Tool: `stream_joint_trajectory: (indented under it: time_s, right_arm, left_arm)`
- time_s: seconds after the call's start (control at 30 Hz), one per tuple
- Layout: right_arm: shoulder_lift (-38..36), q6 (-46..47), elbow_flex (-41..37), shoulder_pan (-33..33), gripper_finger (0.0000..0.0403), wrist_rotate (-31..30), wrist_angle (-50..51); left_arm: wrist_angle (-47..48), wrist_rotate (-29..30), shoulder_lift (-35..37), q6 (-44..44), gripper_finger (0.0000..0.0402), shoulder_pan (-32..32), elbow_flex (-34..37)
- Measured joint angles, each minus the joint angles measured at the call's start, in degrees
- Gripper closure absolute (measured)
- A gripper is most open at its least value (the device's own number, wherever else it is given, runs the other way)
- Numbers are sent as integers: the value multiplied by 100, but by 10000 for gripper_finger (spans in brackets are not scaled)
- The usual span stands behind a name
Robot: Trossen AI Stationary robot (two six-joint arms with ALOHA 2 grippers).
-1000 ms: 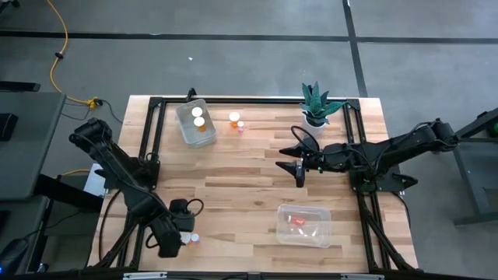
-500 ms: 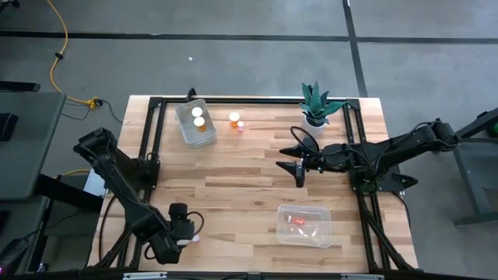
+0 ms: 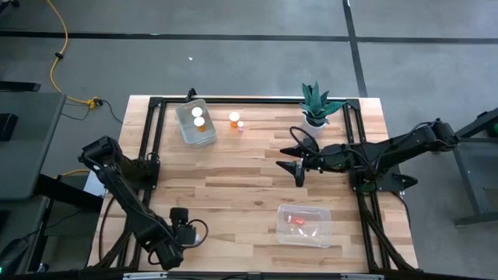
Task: Pick and place medicine bottles into bin by pill shape (circle, oval)
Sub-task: Put the large orange pill bottle into the gray bin
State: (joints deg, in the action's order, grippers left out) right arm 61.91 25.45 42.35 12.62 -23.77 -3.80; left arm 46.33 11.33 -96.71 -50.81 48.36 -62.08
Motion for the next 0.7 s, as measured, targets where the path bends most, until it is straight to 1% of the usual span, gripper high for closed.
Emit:
stream_joint_trajectory:
  time_s: [0.17, 0.53, 0.63, 0.7]
  right_arm:
    - [0, 0, 0, 0, 162, 2, 38]
    - [0, 2, 0, 0, 162, 4, 119]
    - [0, 2, 0, 0, 162, 4, 126]
    - [0, 2, 0, 0, 162, 4, 129]
  left_arm:
    - [-1, -19, -96, 0, 93, 4, 2]
    - [43, -19, -98, 105, 190, 4, 4]
    - [53, -24, -98, 103, 206, 6, 4]
    - [64, -30, -93, 104, 210, 4, 4]
